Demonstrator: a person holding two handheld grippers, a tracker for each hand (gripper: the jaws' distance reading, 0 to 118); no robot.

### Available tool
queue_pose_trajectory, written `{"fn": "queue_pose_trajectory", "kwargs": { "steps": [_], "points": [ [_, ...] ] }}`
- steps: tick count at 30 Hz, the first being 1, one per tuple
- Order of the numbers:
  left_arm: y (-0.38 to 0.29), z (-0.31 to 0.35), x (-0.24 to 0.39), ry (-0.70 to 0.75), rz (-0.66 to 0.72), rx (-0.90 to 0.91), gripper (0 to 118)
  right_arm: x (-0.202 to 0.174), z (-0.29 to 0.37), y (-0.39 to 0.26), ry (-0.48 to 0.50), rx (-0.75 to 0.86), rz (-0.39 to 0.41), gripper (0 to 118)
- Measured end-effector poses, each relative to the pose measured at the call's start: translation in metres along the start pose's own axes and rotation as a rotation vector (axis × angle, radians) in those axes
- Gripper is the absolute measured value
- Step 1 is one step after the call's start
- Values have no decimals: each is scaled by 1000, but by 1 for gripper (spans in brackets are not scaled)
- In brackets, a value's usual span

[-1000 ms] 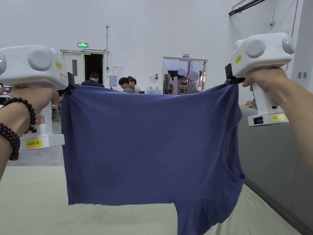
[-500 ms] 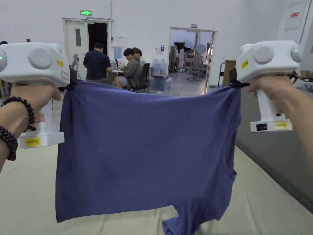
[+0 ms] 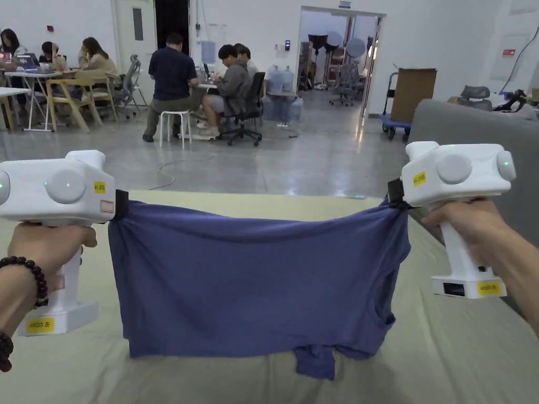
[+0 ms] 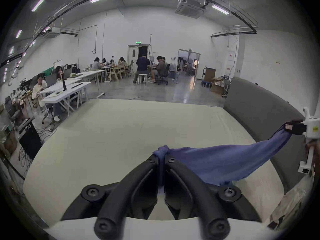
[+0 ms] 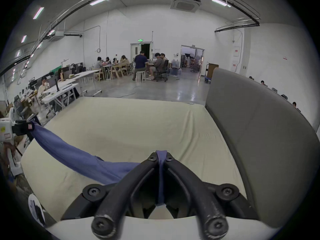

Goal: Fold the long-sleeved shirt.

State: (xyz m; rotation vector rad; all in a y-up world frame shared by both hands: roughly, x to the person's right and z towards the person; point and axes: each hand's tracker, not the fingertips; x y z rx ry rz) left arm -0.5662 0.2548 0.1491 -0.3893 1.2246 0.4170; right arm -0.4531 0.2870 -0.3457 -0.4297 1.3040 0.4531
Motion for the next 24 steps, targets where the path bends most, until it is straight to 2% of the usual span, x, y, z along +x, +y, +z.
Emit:
{"fn": "queue_pose_trajectory", "kwargs": {
  "steps": [5, 9, 11, 17, 24],
  "points": [
    [-76, 55, -5, -1, -30, -31, 2, -5, 55, -81, 57, -23, 27, 0],
    [-156, 85, -16, -52, -59, -130, 2, -9, 87, -175, 127, -111, 70, 0],
    [-193, 95, -21, -44, -59, -178, 2, -16, 103, -222, 144, -187, 73, 0],
    [-282, 113, -33, -87, -115, -391, 2, -24, 102, -335, 216, -467, 168, 0],
    [-333, 122, -35, -136, -234, -621, 2, -30, 105, -403, 306, -777, 348, 0]
  ]
}}
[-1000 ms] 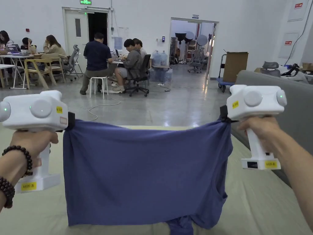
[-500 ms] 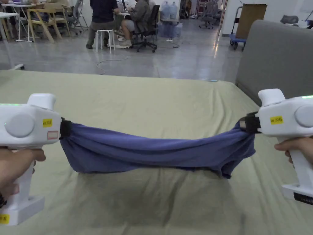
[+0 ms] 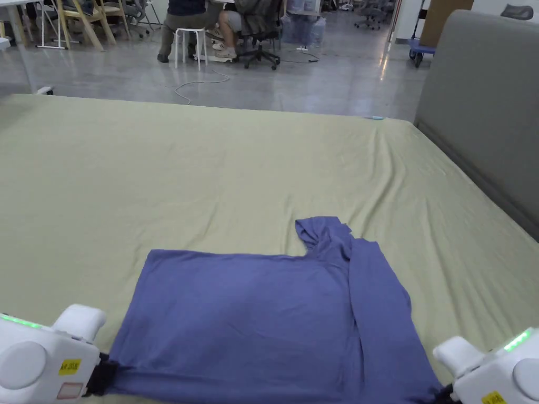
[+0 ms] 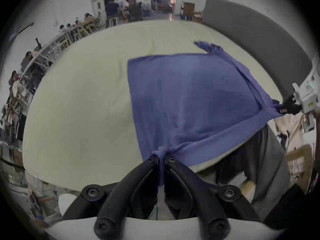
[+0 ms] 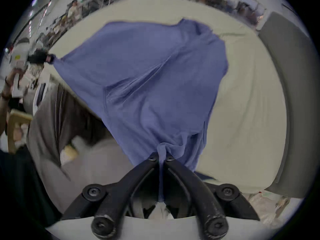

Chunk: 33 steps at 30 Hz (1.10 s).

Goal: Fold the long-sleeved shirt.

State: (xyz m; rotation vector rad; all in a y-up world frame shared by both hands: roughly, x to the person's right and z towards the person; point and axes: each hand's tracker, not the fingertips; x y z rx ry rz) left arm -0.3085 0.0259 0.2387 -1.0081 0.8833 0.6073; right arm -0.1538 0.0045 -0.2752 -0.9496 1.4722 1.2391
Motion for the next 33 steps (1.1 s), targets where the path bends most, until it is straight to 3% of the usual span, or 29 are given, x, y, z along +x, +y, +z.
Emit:
{"fn": "queue_pose_trajectory", "kwargs": {
  "steps": [2, 5, 6, 7, 8, 9, 10, 11, 12, 15, 17, 18, 19, 20, 26, 32, 33],
  "points": [
    [-5, -5, -1, -10, 2, -19, 2, -3, -8, -7, 34, -67, 41, 0],
    [-10, -15, -1, -20, -5, -52, 2, -9, -9, -7, 9, -42, 5, 0],
    [-10, -18, -3, -25, 4, -55, 12, -7, -10, -5, 7, -35, -5, 4],
    [-9, -18, -5, -37, 30, -46, 39, -5, -11, -4, 0, -20, -20, 20],
    [-8, -16, -7, -43, 56, -30, 39, -4, -7, -2, -20, 19, -30, 20],
    [-7, -10, -6, -50, 68, -11, 51, -2, 0, -1, -33, 67, -40, 28],
    [-5, -5, -6, -49, 67, 0, 77, 0, 8, 1, -30, 90, -44, 46],
    [-2, 0, -5, -43, 62, 14, 108, 5, 12, 5, -32, 99, -46, 74],
    [3, 8, -5, -42, 50, 56, 118, 8, 22, 9, -52, 146, -57, 92],
    [26, 23, -4, -59, 70, 156, 118, 23, 43, 25, -103, 286, -124, 92],
    [42, 26, -2, -41, 97, 211, 112, 31, 44, 43, -119, 320, -200, 87],
    [50, 26, 1, -18, 85, 243, 73, 33, 42, 53, -129, 338, -227, 55],
    [59, 24, 6, 5, 48, 270, 21, 31, 44, 62, -139, 354, -239, 6],
    [67, 19, 11, 31, 23, 280, 0, 31, 38, 73, -143, 355, -230, 0],
    [112, -14, 7, -39, 65, 290, 0, 49, 10, 192, -126, 393, -164, 0],
    [133, -34, 1, -56, 77, 290, 0, 100, -31, 356, -189, 406, -177, 0],
    [133, -38, -3, -60, 92, 291, 0, 110, -44, 379, -192, 399, -199, 16]
  ]
}}
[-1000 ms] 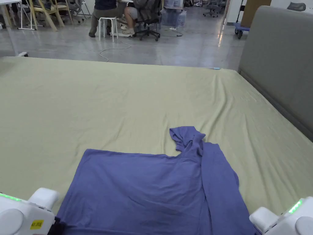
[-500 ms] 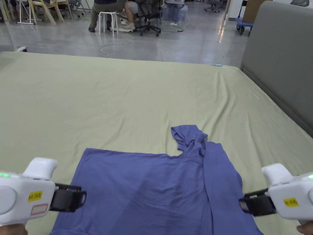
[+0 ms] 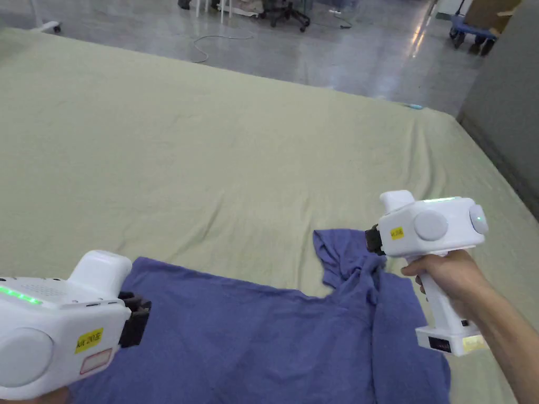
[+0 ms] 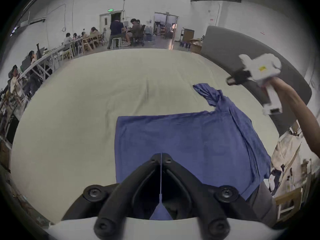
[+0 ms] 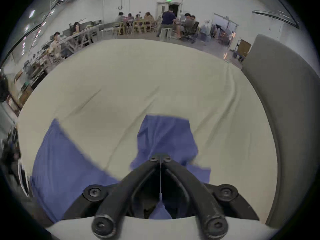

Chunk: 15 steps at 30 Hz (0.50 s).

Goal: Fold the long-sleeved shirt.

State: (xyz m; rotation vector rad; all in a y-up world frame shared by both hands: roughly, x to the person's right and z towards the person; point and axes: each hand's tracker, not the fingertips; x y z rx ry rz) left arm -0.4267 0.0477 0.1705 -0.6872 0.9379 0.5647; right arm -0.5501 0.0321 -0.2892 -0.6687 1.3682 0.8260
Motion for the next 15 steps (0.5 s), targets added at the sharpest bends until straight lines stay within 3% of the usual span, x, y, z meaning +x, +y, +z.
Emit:
{"fn": "queue_pose_trajectory", "kwargs": {
  "steps": [2, 3, 6, 9, 12, 13, 14, 15],
  "points": [
    [-1, -4, -5, -13, 21, -1, 0, 7, -43, 28, 14, -19, -44, 67],
    [-1, -6, -7, -15, 35, -6, 0, 8, -65, 37, 21, -40, -67, 84],
    [-6, -9, -14, -2, 58, -18, 0, 8, -122, 53, -30, -117, -118, 83],
    [-10, -7, -22, 2, 79, -20, 0, 4, -163, 50, -18, -204, -172, 83],
    [-10, -4, -27, 31, 83, -27, 0, -8, -152, 41, -37, -185, -251, 72],
    [-11, -3, -28, 41, 86, -26, 0, -9, -146, 46, -8, -197, -245, 59],
    [-11, -3, -29, 41, 88, -25, 0, -13, -139, 47, 41, -184, -247, 26],
    [-10, -3, -29, 35, 92, -23, 0, -16, -132, 50, 51, -140, -244, 0]
  ]
}}
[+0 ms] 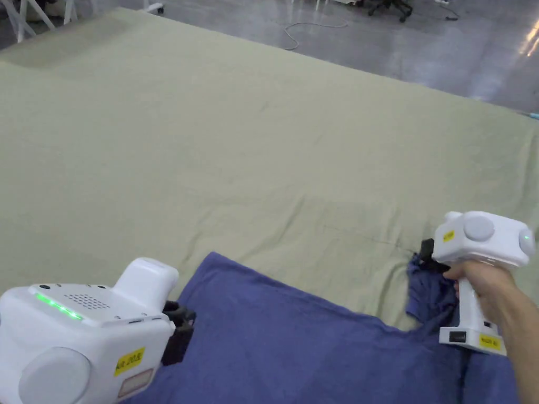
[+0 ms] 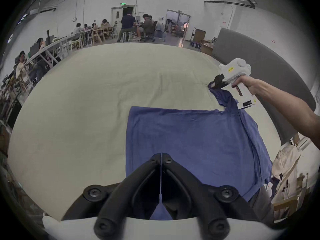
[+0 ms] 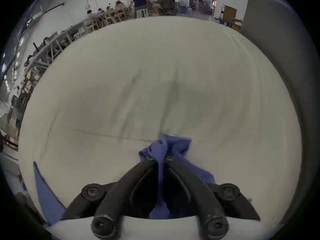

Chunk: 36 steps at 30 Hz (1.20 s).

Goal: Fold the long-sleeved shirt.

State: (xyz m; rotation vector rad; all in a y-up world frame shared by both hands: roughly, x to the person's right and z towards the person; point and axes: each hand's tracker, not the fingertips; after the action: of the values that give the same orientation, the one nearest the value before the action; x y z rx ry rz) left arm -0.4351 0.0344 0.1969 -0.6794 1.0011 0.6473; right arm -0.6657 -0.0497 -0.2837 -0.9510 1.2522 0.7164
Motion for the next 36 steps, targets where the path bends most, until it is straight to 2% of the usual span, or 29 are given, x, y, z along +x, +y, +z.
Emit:
{"fn": "queue_pose_trajectory", "kwargs": {
  "steps": [1, 2, 3, 6, 8, 10, 12, 13, 15, 19, 23, 25, 26, 28, 29, 30, 32, 33, 34, 35, 36],
  "points": [
    [0, 1, 1, -5, 3, 2, 0, -5, 11, -1, -94, 28, 47, 0],
    [2, 1, 2, -5, 1, 5, 0, -7, 20, -5, -81, 12, 52, 0],
    [3, 3, 4, 1, -4, 13, 0, 0, 53, -14, -31, 64, 81, 0],
    [5, 9, 10, -10, -17, 32, 0, 1, 130, -41, -6, 180, 121, 0],
    [7, 12, 16, -26, -32, 45, 0, 15, 168, -59, 7, 260, 164, 0],
    [7, 18, 25, -36, -77, 63, 0, 24, 224, -100, 19, 338, 160, 0],
    [6, 21, 34, -49, -98, 71, 0, 37, 265, -145, 37, 372, 90, 0],
    [5, 23, 38, -68, -103, 78, 0, 42, 274, -165, 46, 358, 86, 0],
    [3, 24, 46, -100, -110, 83, 0, 52, 272, -202, 51, 339, 71, 0],
    [-9, 23, 61, -87, -117, 72, 0, 55, 223, -263, 13, 158, 54, 0],
    [-20, 26, 64, -91, -104, 56, 0, 56, 176, -299, -46, 38, 94, 0],
    [-24, 34, 64, -82, -102, 53, 0, 61, 178, -300, -63, 36, 96, 10],
    [-25, 38, 63, -79, -104, 55, 0, 65, 185, -298, -62, 46, 91, 21],
    [-27, 47, 62, -71, -111, 61, 0, 66, 231, -292, -25, 152, 42, 74],
    [-26, 50, 61, -70, -114, 63, 0, 69, 248, -288, -9, 205, 31, 91],
    [-26, 53, 60, -67, -116, 68, 0, 72, 267, -286, 7, 269, 22, 95],
    [-27, 56, 58, -62, -115, 74, 0, 74, 294, -283, -1, 344, 5, 94],
    [-26, 53, 57, -61, -111, 74, 0, 74, 303, -283, -9, 330, 2, 86],
    [-25, 49, 55, -58, -105, 74, 0, 75, 307, -286, -18, 331, 5, 60],
    [-23, 44, 53, -54, -100, 68, 0, 69, 305, -284, -9, 337, 28, 12],
    [-20, 38, 51, -53, -93, 59, 0, 68, 303, -288, -10, 341, 53, 0]
  ]
}}
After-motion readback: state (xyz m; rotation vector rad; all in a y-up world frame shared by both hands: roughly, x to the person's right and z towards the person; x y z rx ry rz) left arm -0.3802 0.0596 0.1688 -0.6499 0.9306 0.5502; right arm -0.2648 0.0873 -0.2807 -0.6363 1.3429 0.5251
